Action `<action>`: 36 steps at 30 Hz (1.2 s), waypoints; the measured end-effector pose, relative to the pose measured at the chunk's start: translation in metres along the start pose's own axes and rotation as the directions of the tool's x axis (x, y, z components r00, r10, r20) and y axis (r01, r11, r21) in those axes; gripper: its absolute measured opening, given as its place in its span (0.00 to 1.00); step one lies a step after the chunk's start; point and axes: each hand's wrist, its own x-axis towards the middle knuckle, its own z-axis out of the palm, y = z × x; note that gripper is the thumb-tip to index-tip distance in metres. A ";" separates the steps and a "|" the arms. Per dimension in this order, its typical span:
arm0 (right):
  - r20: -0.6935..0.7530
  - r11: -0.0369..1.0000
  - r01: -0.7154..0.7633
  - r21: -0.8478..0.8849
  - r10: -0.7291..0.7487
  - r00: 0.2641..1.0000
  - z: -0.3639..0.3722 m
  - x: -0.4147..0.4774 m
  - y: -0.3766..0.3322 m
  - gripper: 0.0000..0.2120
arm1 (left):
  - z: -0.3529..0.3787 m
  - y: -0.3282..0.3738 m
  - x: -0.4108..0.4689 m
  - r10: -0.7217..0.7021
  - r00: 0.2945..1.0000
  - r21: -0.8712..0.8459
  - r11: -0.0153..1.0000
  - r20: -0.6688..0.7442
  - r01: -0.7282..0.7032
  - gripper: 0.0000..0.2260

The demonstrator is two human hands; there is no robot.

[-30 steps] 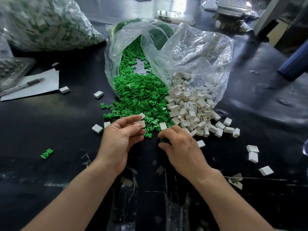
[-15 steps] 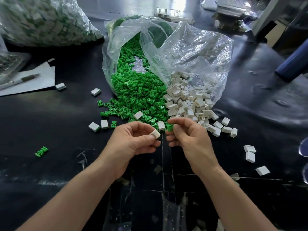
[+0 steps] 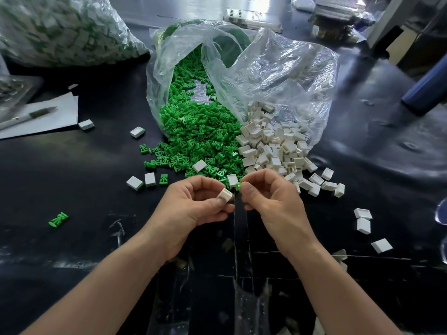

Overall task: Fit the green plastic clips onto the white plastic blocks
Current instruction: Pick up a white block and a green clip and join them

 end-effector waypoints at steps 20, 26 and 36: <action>0.002 0.996 0.079 0.048 -0.079 0.997 -0.002 -0.002 -0.002 0.11 | 0.001 0.000 -0.003 0.032 0.999 0.056 0.998 0.036 -0.034 0.06; 0.030 0.997 0.049 0.051 -0.051 0.998 0.001 -0.003 -0.004 0.11 | 0.002 -0.001 -0.003 0.041 0.999 0.096 0.994 0.020 -0.042 0.08; 0.075 1.000 0.012 0.007 -0.012 0.997 0.001 -0.003 -0.002 0.09 | 0.004 -0.002 -0.004 0.099 0.995 0.234 0.968 -0.023 -0.091 0.06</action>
